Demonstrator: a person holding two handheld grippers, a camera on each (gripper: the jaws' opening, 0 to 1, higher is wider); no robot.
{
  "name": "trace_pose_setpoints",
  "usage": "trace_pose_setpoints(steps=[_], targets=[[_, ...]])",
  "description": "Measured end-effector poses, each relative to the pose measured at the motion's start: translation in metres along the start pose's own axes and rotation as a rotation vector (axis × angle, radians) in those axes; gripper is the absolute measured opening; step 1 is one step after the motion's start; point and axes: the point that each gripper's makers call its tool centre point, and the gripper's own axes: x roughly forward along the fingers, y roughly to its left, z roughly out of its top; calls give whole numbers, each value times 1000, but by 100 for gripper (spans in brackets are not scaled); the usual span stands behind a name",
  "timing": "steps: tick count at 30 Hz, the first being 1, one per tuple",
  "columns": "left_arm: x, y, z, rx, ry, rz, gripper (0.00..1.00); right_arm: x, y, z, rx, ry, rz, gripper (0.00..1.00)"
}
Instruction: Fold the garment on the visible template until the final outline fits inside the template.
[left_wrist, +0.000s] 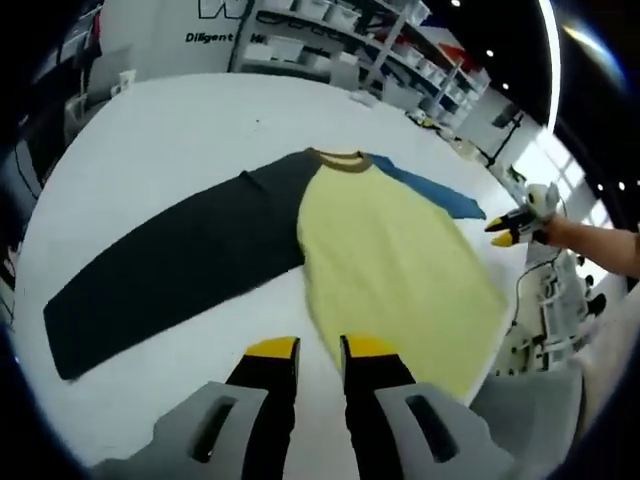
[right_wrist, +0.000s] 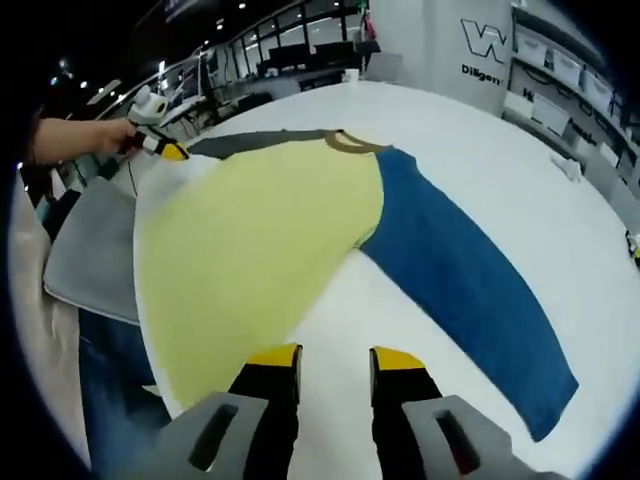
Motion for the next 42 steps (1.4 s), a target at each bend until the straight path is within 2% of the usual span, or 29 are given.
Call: trace_pose_setpoints(steps=[6, 10, 16, 21, 27, 34, 39, 40, 42], targets=[[23, 20, 36, 86, -5, 31, 27, 18, -36, 36, -18, -33, -49, 28], [38, 35, 58, 113, -8, 44, 27, 34, -59, 57, 5, -58, -75, 30], [61, 58, 85, 155, -1, 71, 30, 55, -88, 71, 14, -44, -118, 32], [81, 81, 100, 193, 20, 103, 32, 71, -110, 77, 28, -20, -141, 32], [91, 102, 105, 237, 71, 124, 32, 86, -126, 88, 29, -3, -148, 30], [95, 125, 102, 245, 106, 147, 31, 105, -132, 98, 29, 13, -131, 29], [96, 137, 93, 224, 148, 151, 28, 111, -137, 93, 30, 40, -124, 28], [96, 138, 94, 230, 145, 148, 26, 111, -138, 95, 33, 20, -126, 27], [95, 142, 97, 211, 141, 154, 21, 110, -139, 96, 36, 22, -129, 24]])
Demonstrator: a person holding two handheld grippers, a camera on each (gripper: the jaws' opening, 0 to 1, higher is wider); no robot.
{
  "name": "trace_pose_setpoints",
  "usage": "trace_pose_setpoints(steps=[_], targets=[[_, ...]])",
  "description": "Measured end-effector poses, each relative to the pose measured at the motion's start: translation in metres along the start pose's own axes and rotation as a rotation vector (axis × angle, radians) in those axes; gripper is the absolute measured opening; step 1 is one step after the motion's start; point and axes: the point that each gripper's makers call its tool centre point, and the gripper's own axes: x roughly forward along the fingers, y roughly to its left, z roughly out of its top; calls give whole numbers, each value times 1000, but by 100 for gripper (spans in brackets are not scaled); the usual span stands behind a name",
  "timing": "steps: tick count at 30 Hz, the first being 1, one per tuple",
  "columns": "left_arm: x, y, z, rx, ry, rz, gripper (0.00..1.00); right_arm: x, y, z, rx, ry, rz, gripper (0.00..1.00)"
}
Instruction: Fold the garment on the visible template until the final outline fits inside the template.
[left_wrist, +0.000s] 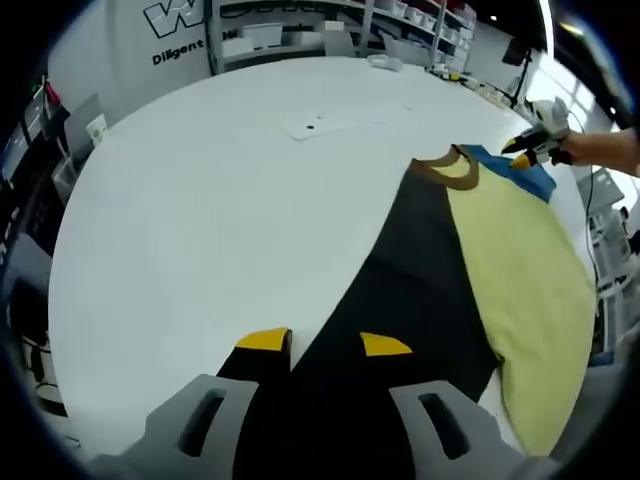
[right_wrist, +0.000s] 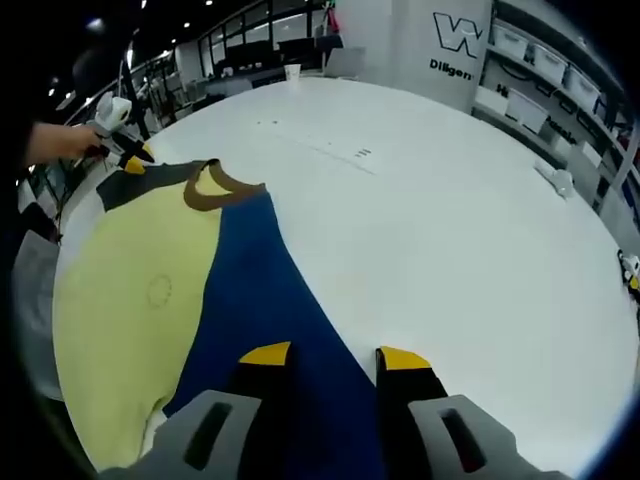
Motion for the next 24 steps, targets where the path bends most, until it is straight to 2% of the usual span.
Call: trace_pose_setpoints(steps=[3, 9, 11, 16, 19, 24], targets=[[0, 0, 0, 2, -1, 0, 19, -1, 5, -1, -33, -9, 12, 20], [6, -11, -1, 20, 0, -29, 7, -2, 12, -2, -73, -46, 2, 1], [5, -13, -1, 13, -5, -19, 6, -4, 7, -5, -99, -33, -29, 0], [1, -14, -5, -24, -8, 0, 5, -6, 3, -9, -88, -33, -43, 0], [-2, -15, -6, -42, -12, 18, 5, -7, -3, -12, -123, -8, -91, 0], [-11, -18, -7, -58, -19, 59, 5, -8, -2, -12, -103, -7, -109, 0]])
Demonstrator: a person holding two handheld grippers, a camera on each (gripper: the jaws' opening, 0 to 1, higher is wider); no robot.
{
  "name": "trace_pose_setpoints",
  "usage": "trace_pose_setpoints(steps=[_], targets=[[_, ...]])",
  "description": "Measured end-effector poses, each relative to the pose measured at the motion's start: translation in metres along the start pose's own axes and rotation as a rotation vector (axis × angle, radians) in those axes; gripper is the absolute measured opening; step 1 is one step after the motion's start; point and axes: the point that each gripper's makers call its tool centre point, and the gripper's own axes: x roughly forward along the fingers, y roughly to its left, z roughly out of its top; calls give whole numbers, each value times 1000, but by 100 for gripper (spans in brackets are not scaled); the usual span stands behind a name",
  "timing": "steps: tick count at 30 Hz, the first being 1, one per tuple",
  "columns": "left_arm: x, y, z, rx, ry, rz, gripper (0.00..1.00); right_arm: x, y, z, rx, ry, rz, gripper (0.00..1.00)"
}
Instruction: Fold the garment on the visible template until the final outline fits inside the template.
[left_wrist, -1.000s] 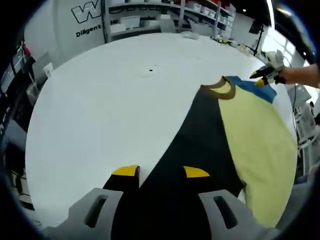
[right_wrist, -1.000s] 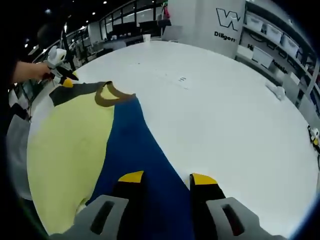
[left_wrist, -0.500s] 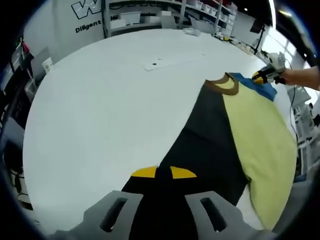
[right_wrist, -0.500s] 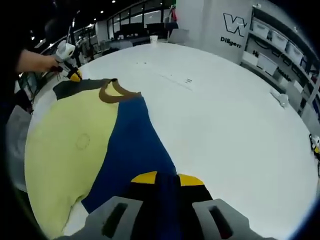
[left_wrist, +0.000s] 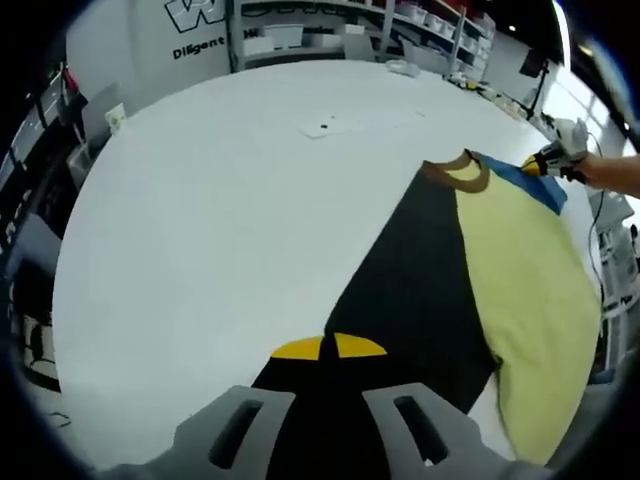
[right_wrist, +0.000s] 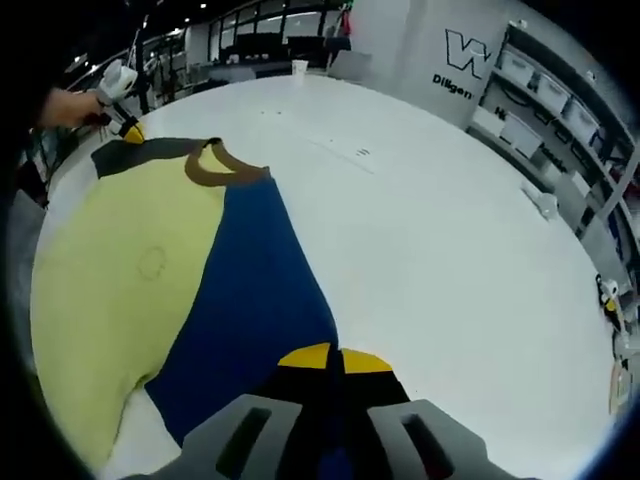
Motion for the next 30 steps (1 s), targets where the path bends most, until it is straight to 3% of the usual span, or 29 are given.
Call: trace_pose_setpoints(steps=[4, 6, 7, 10, 15, 19, 24, 27, 28, 29, 30], targets=[[-2, 3, 0, -19, 6, -10, 7, -1, -4, 1, 44, 18, 6, 0], [-7, 15, -1, 27, 8, 45, 17, -3, -8, 0, 10, 23, -1, 14], [-10, 16, -2, 16, -2, 39, 22, -6, -8, -1, 15, 19, 1, 19], [-19, 27, -9, -2, -1, 43, 27, -18, -10, -10, 16, 21, 0, 17], [-44, 48, -31, -11, 14, 74, 30, -40, -19, -38, 60, 20, -6, 24], [-65, 68, -59, -48, 42, 108, 34, -56, -26, -62, 89, 34, -15, 27], [-81, 75, -90, -86, 87, 114, 36, -74, -33, -93, 142, 63, -25, 26], [-82, 73, -110, -110, 133, 112, 37, -80, -26, -107, 176, 89, -29, 26], [-85, 74, -114, -122, 132, 117, 37, -81, -26, -111, 182, 100, -34, 25], [-83, 76, -109, -152, 88, 131, 36, -84, -25, -114, 223, 91, -47, 25], [-85, 76, -111, -169, 93, 134, 35, -85, -29, -117, 227, 94, -69, 28]])
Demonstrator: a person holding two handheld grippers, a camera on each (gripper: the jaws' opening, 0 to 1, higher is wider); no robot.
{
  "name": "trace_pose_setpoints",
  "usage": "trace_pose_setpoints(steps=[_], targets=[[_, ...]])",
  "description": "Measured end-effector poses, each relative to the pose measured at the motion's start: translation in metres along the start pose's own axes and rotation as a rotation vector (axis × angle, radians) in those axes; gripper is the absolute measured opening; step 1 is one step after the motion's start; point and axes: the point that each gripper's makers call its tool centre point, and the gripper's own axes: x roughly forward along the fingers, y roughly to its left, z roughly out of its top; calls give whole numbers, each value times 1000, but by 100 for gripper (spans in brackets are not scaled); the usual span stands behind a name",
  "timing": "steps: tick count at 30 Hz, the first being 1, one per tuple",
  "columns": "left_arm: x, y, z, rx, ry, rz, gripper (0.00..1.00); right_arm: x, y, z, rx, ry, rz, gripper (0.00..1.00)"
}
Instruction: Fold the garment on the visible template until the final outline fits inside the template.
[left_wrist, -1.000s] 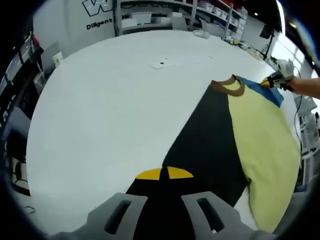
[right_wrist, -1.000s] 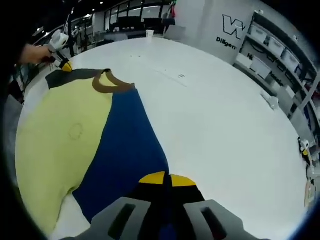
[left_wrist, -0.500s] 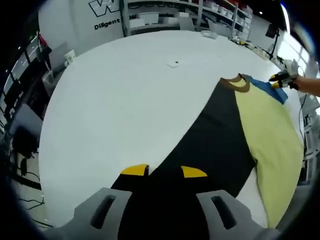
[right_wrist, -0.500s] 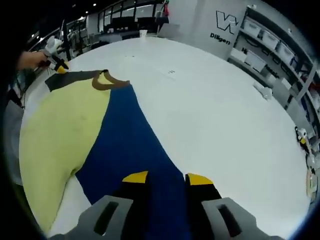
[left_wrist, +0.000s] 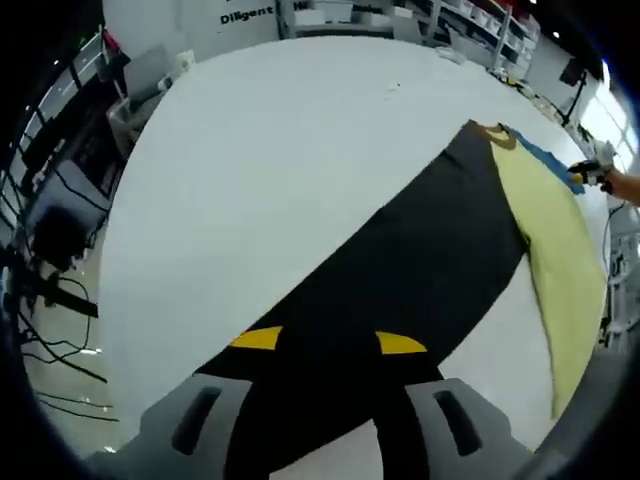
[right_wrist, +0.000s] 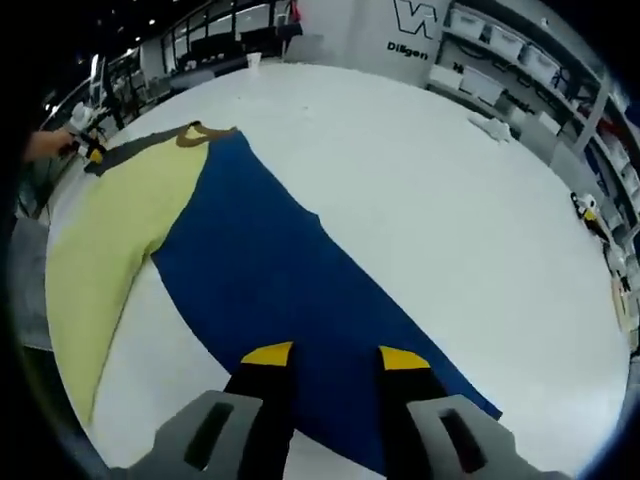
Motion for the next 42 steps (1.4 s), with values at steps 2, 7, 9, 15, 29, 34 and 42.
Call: trace_pose_setpoints(steps=[2, 7, 9, 15, 29, 34, 42], targets=[[1, -1, -3, 1, -3, 3, 34, 0, 6, -2, 83, -3, 24, 26], [-4, 3, -10, -61, -25, 26, 34, -4, 7, -3, 86, -19, 12, 26], [-4, 6, -13, -81, -29, 32, 34, -5, 6, -4, 105, -21, 10, 26], [-9, 8, -17, -113, -43, 50, 32, -8, 5, -5, 133, -46, 8, 25], [-14, -4, -31, -79, 6, 35, 46, 1, 44, 16, 22, -67, 140, 46], [-16, 0, -33, -68, -13, 49, 43, 10, 51, 12, -113, -93, 115, 45], [-19, 3, -29, -91, -6, 72, 49, 2, 45, 22, -72, -82, 131, 45]])
